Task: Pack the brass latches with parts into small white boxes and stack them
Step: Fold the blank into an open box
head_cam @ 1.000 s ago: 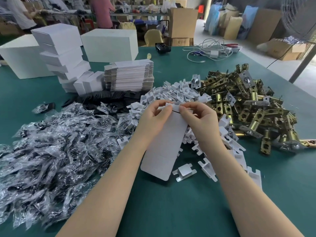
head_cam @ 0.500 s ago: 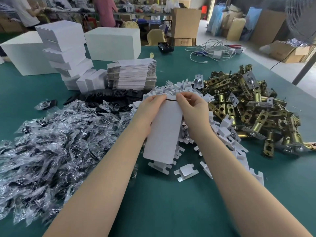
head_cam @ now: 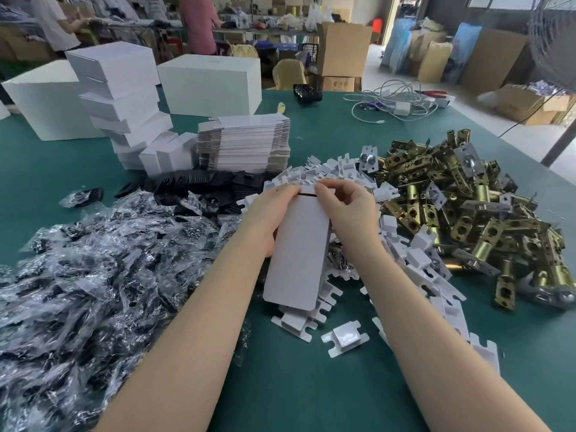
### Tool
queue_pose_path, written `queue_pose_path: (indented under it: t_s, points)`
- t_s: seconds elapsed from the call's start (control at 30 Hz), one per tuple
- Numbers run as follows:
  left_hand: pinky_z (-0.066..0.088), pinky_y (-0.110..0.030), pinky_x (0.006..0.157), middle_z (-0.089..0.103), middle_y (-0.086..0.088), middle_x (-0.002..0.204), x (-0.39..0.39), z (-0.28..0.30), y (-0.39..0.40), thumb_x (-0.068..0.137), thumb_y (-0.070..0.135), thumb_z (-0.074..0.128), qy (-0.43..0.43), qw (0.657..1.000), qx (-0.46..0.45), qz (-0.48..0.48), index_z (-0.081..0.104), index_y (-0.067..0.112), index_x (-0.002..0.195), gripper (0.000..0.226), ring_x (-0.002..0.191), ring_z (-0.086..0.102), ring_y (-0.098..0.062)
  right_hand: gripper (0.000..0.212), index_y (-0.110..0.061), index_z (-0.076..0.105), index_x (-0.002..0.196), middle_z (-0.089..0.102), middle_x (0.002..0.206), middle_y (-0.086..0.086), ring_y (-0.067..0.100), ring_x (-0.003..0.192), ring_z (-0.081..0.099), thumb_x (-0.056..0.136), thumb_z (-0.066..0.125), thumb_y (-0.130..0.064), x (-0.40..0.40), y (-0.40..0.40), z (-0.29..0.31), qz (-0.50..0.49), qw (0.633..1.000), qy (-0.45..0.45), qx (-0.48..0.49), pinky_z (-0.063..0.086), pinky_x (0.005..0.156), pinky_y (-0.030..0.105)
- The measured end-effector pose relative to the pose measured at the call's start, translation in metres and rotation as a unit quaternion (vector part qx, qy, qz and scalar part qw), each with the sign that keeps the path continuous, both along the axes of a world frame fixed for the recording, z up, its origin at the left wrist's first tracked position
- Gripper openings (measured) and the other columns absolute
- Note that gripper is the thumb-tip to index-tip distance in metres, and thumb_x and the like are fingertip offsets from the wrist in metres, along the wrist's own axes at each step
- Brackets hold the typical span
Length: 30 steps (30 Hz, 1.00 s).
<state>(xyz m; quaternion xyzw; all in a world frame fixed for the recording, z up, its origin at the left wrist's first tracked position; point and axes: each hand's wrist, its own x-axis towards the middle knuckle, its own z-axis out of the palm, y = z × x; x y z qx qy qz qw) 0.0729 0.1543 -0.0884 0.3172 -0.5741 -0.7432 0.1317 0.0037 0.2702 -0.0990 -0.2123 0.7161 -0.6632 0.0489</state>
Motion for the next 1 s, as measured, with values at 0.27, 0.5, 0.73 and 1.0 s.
queue_pose_path:
  t_s: [0.27,0.5,0.73,1.0]
  points:
    - [0.052,-0.025,0.046,0.073,0.008,0.068,0.003,-0.002,0.006,0.091,0.022,0.071,0.113,0.991,-0.007,0.077,0.07,0.025,0.092,0.003,0.054,0.067,-0.007,0.008,-0.033,0.07,0.079,0.066,0.067,-0.015,0.006,0.066,0.058,0.087,0.071,-0.031,-0.006,-0.003,0.009,0.043,0.998,-0.03,-0.036,0.048,0.057,0.027]
    - [0.052,-0.025,0.046,0.073,0.005,0.069,0.004,-0.003,0.007,0.087,0.028,0.077,0.111,0.99,-0.001,0.084,0.071,0.021,0.087,0.009,0.055,0.067,-0.009,0.015,-0.025,0.064,0.076,0.063,0.067,-0.01,0.005,0.062,0.057,0.085,0.075,-0.03,-0.008,-0.001,0.009,0.052,0.998,0.004,-0.023,0.046,0.054,0.023]
    - [0.052,-0.025,0.05,0.074,0.002,0.086,0.002,0.0,0.007,0.093,0.036,0.068,0.055,0.997,-0.014,0.052,0.069,0.028,0.094,0.009,0.065,0.069,-0.011,0.012,-0.024,0.067,0.08,0.059,0.071,-0.009,0.005,0.064,0.052,0.085,0.075,-0.031,-0.011,-0.004,0.004,0.021,1.0,0.022,0.003,0.044,0.06,0.024]
    - [0.041,-0.012,0.078,0.05,0.016,0.125,0.008,0.014,0.016,0.074,0.046,0.083,0.009,0.93,-0.354,-0.101,0.032,0.031,0.147,0.09,0.106,0.054,-0.003,0.013,-0.025,0.064,0.078,0.058,0.069,-0.017,-0.004,0.059,0.048,0.086,0.074,-0.026,-0.009,0.003,0.026,-0.077,0.99,0.079,-0.089,0.04,0.06,0.014]
